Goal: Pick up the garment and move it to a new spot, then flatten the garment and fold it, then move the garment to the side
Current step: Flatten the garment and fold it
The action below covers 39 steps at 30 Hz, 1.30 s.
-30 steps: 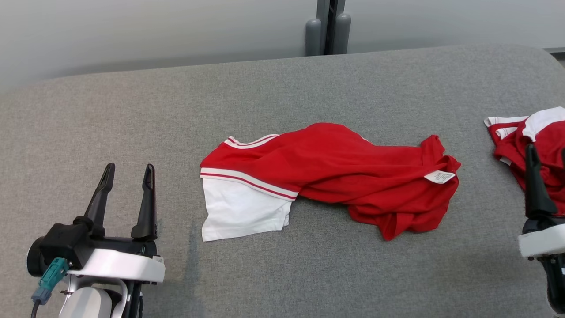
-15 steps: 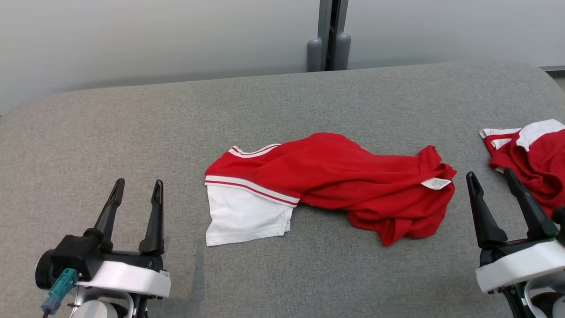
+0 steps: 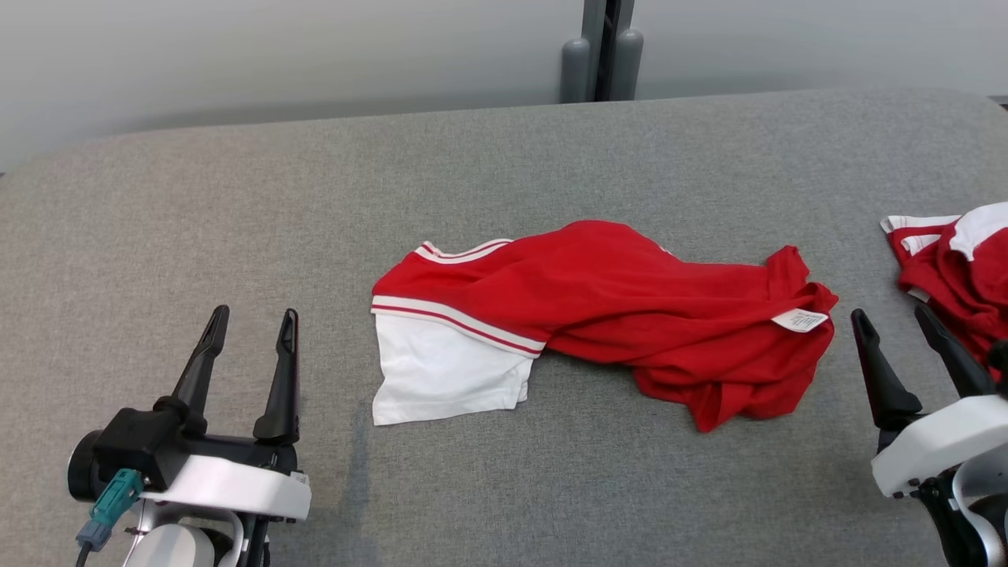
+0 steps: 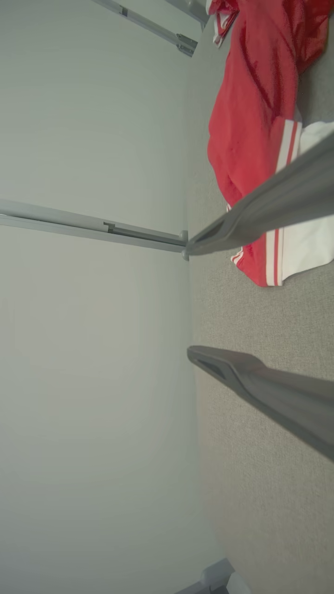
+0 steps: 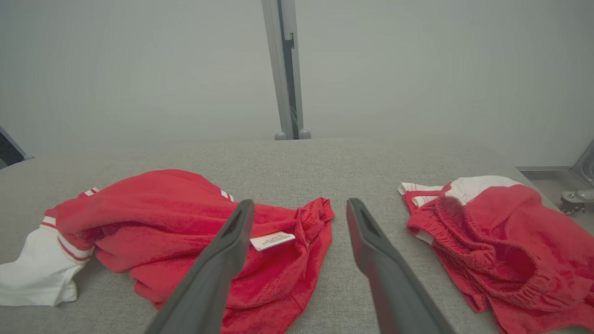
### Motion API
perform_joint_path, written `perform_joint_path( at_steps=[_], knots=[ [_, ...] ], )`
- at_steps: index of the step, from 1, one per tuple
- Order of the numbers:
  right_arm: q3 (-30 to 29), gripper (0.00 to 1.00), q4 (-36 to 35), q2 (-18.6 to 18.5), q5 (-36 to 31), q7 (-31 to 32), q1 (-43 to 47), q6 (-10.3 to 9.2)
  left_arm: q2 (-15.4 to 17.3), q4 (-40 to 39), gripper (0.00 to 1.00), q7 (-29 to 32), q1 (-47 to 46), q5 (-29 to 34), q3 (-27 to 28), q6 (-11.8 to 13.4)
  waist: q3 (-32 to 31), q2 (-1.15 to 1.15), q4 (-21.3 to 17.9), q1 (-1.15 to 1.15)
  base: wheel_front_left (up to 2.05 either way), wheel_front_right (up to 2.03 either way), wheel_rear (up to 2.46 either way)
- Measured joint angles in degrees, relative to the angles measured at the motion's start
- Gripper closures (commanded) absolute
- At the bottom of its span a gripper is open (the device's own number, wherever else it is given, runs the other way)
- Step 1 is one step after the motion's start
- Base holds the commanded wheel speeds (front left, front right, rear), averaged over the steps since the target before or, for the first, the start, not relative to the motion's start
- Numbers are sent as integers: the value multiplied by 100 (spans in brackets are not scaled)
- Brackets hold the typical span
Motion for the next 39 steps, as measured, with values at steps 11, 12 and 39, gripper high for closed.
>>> perform_joint_path(
  at_steps=[11,12,39],
  knots=[
    [287,42,1289,-318,9,13,-753,-1,-82,121,0,-57,-303,-12,-74,-82,500,0,185,0,0,0,0],
    [330,66,1371,-323,13,10,-800,-1,-88,135,0,-60,-330,-14,-68,-84,538,0,198,0,0,0,0],
    [1189,100,-1145,337,3357,1679,-1627,-1,-255,303,0,-123,-441,55,15,-186,504,0,170,0,0,0,0]
  ],
)
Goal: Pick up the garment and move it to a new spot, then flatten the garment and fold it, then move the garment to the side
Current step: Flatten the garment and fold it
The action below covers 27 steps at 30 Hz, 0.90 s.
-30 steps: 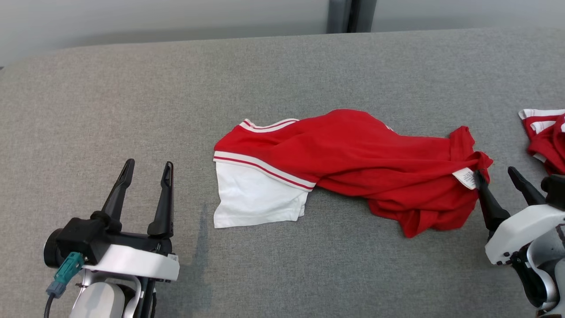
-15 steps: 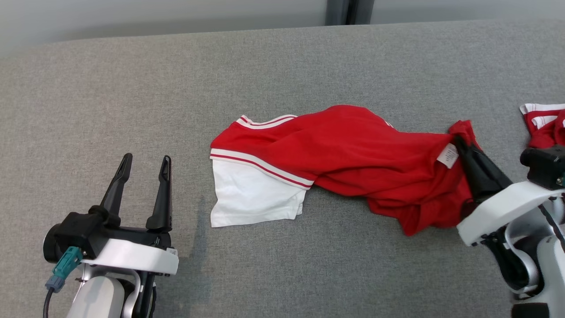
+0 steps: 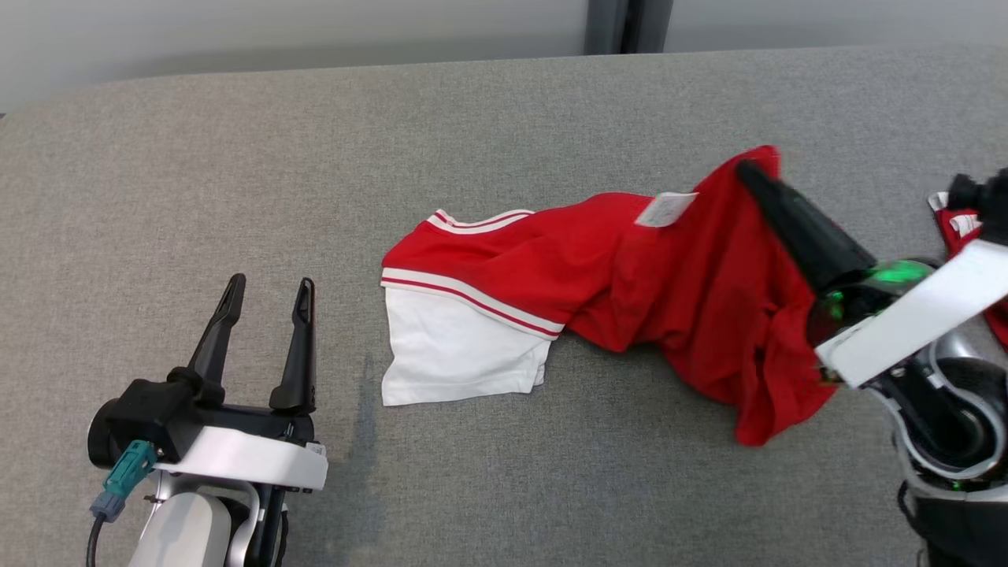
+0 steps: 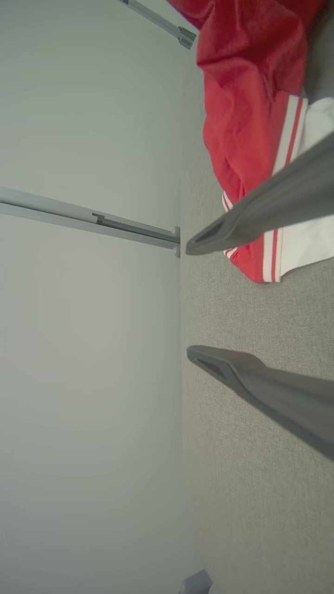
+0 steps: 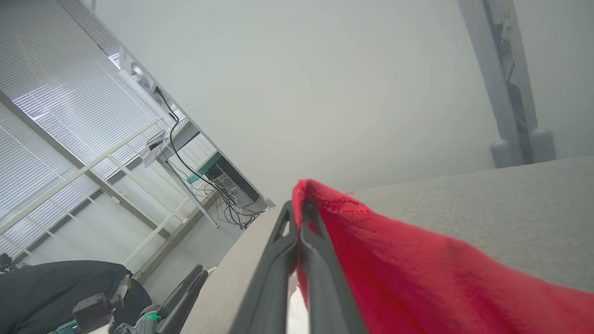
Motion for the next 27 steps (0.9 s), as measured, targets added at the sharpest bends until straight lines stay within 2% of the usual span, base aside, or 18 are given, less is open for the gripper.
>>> perform_joint_path(
  at_steps=[5,7,10,15,16,17,18,24,27],
  knots=[
    [-1010,100,825,-77,159,-37,193,0,-71,-31,0,0,1,24,26,-24,37,0,51,0,0,0,0],
    [-1494,100,1573,-167,80,-143,426,-1,-100,-51,0,0,1,38,53,-32,82,0,59,0,0,0,0],
    [-1683,100,2147,-230,20,-318,474,-1,-105,-52,0,-1,1,48,75,-51,123,0,38,0,0,0,0],
    [-1567,99,2670,-292,87,-544,436,-1,-101,-53,0,-1,-32,96,94,-85,191,0,-14,0,0,0,0],
    [-1517,70,2724,-304,132,-582,407,-1,-99,-52,0,-1,-43,119,100,-93,200,0,-24,0,0,0,0],
    [-1470,31,2764,-314,163,-641,388,-1,-94,-52,0,0,-51,130,107,-96,208,0,-35,0,0,0,0],
    [-1430,0,2802,-335,198,-693,383,-1,-94,-51,0,0,-57,134,118,-99,212,0,-45,0,0,0,0],
    [-1287,0,2870,-549,187,-1117,622,-1,-107,-29,0,-1,-57,154,137,-101,135,0,-83,0,0,0,0],
    [-1240,0,2791,-641,-27,-1369,877,-1,-110,-19,0,-1,-18,164,168,-100,52,0,-110,0,0,0,0]
  ],
)
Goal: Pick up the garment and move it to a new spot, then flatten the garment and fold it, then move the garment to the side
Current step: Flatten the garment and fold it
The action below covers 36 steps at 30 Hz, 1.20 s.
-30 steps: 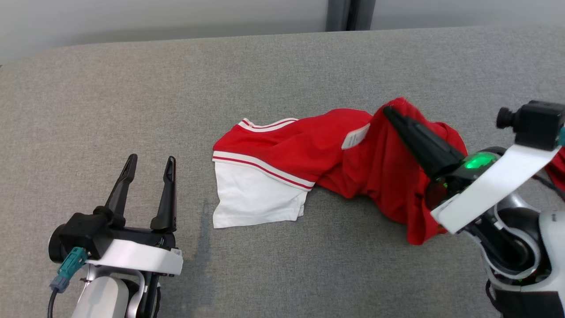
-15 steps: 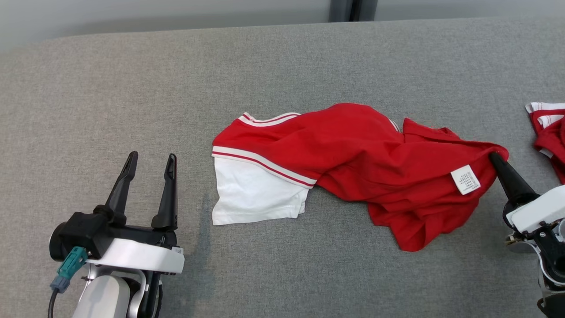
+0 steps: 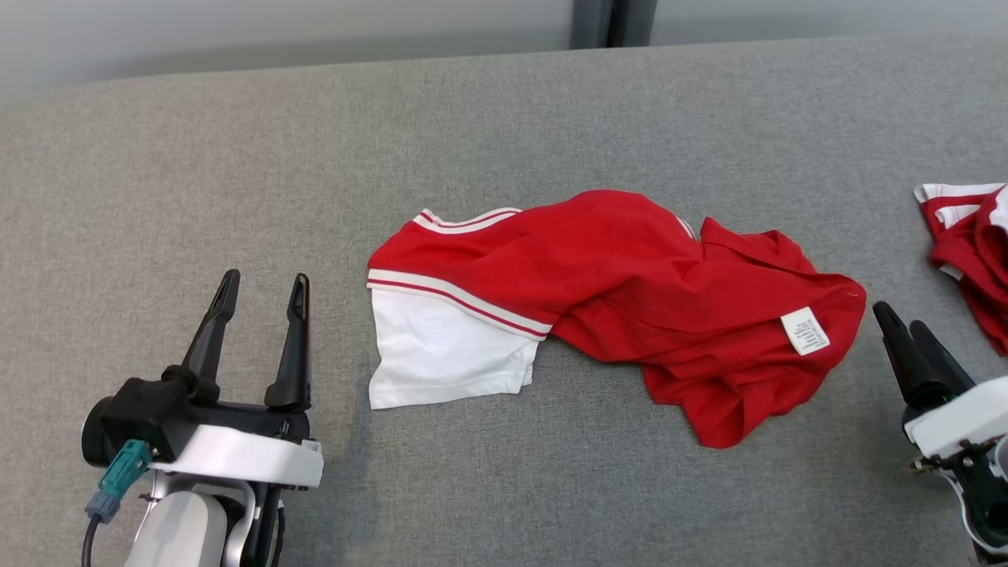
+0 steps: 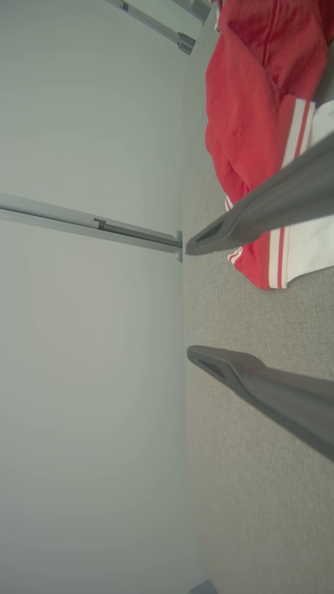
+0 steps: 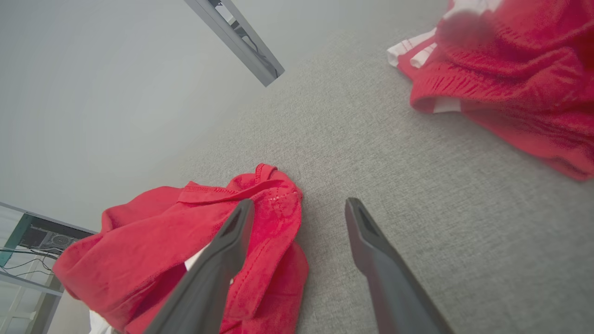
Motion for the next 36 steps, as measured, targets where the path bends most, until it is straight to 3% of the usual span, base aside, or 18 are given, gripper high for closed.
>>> perform_joint_path(
  at_steps=[5,11,18,36],
  knots=[
    [-107,0,-411,-93,-490,-616,283,0,13,2,0,1,119,13,53,29,-163,0,-71,0,0,0,0],
    [-164,0,-1157,-101,-1602,-1244,303,0,77,-9,0,3,237,13,79,71,-358,0,-160,0,0,0,0],
    [116,0,-1803,37,-2593,-1273,392,1,127,-47,0,77,349,19,3,88,-566,0,-165,0,0,0,0],
    [161,0,-2061,316,-2992,-977,630,1,140,-134,0,201,493,18,-167,130,-600,0,0,0,0,0,0]
  ],
)
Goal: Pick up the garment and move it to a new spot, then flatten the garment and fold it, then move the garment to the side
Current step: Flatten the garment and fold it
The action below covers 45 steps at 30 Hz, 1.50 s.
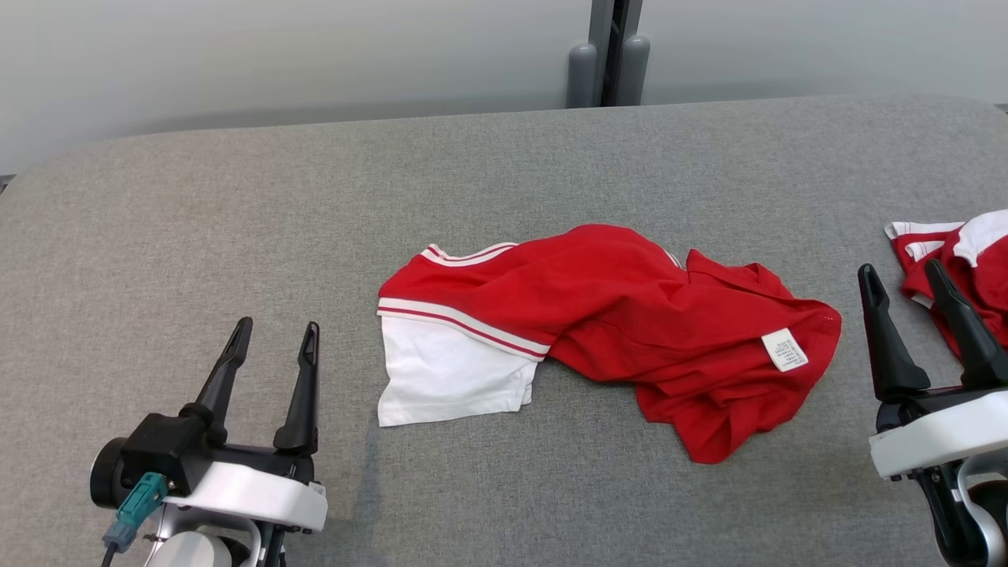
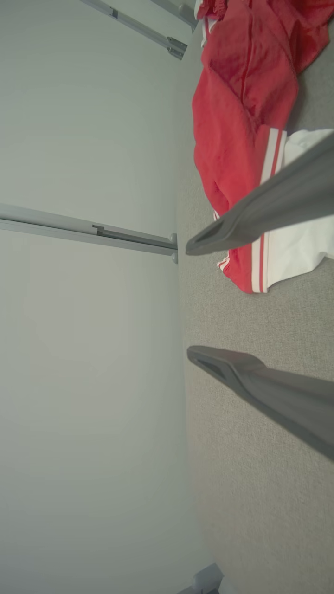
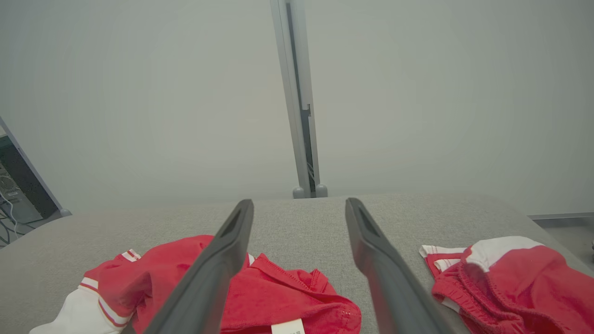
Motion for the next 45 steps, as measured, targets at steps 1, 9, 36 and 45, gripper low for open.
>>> perform_joint_path(
  at_steps=[1,9,36,45],
  knots=[
    [1,0,-5,0,-7,2,0,0,1,-1,0,0,0,0,-2,5,2,0,1,0,0,0,0],
    [-44,0,-75,-46,-140,149,-7,0,46,-13,0,193,-307,107,-180,20,148,0,10,0,0,0,0],
    [-257,0,248,-292,-115,630,92,0,-104,1177,100,1892,-553,-633,-746,-431,878,0,-141,0,0,0,0],
    [34,0,1062,-658,324,769,-343,0,-29,1074,100,1845,-647,-645,-728,-407,1071,0,-97,0,0,0,0]
  ],
)
